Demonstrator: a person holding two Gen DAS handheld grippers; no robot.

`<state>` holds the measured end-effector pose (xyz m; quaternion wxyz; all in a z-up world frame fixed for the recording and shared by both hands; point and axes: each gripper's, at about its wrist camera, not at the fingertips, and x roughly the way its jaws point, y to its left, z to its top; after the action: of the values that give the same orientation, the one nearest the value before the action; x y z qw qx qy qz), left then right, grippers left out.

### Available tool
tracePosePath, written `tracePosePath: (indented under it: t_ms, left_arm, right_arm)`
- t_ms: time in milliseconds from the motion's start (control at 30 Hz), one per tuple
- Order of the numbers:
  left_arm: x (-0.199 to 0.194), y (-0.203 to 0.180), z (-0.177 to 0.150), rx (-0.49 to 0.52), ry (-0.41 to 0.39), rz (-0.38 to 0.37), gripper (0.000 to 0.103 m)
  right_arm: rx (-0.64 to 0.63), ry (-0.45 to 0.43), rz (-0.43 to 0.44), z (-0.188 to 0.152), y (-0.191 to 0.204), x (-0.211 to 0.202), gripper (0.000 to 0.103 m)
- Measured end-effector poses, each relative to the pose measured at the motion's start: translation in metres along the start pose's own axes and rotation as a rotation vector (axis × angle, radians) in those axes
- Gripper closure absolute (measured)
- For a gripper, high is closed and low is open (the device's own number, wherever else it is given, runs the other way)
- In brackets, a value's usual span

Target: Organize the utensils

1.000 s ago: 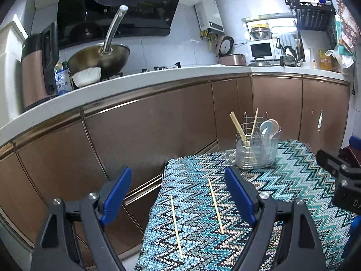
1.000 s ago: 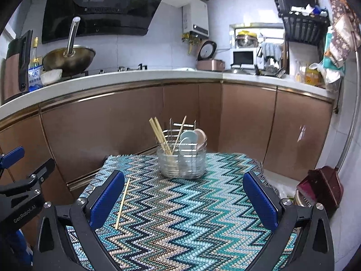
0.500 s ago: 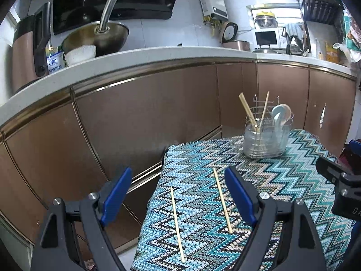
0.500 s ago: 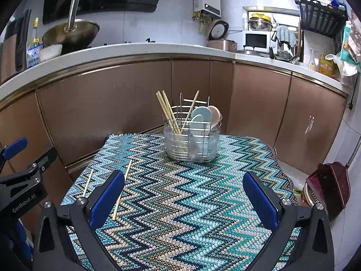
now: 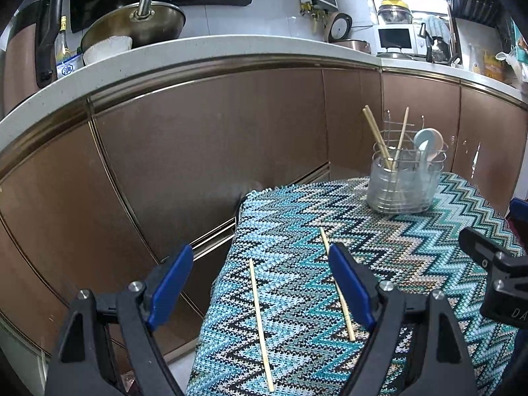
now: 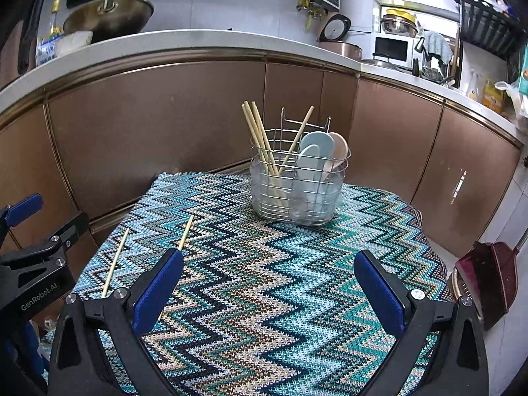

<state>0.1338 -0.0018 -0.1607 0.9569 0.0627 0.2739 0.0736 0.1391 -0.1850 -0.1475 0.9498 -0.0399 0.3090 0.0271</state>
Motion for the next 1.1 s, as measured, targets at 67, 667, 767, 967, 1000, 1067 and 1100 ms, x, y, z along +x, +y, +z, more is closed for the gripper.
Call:
tracePosePath:
  t_ms: [67,667,767,967,1000,1067,1100]
  left_arm:
    - [0.005,0.001,-0.001,0.002,0.008,0.0,0.019]
    - [0.027,0.014,-0.008,-0.037,0.072,-0.003,0.019]
    - [0.029,0.023,-0.008,-0.063,0.083,-0.005,0.019]
    - [0.036,0.037,-0.009,-0.09,0.122,-0.028,0.019]
    - [0.037,0.039,-0.008,-0.092,0.129,-0.042,0.019]
    - [0.039,0.042,-0.007,-0.101,0.145,-0.074,0.019]
    - [0.041,0.045,-0.006,-0.115,0.158,-0.102,0.019]
  right_arm:
    - [-0.003,0.005,-0.007,0.001,0.002,0.003,0.002]
    - [-0.017,0.031,0.014,0.002,0.007,0.014,0.003]
    - [-0.029,0.036,0.027,0.003,0.011,0.015,0.005]
    - [-0.057,0.055,0.06,0.004,0.02,0.019,0.012]
    - [-0.062,0.061,0.071,0.004,0.023,0.02,0.013]
    - [-0.068,0.068,0.084,0.004,0.027,0.022,0.015]
    - [-0.075,0.074,0.095,0.005,0.029,0.023,0.016]
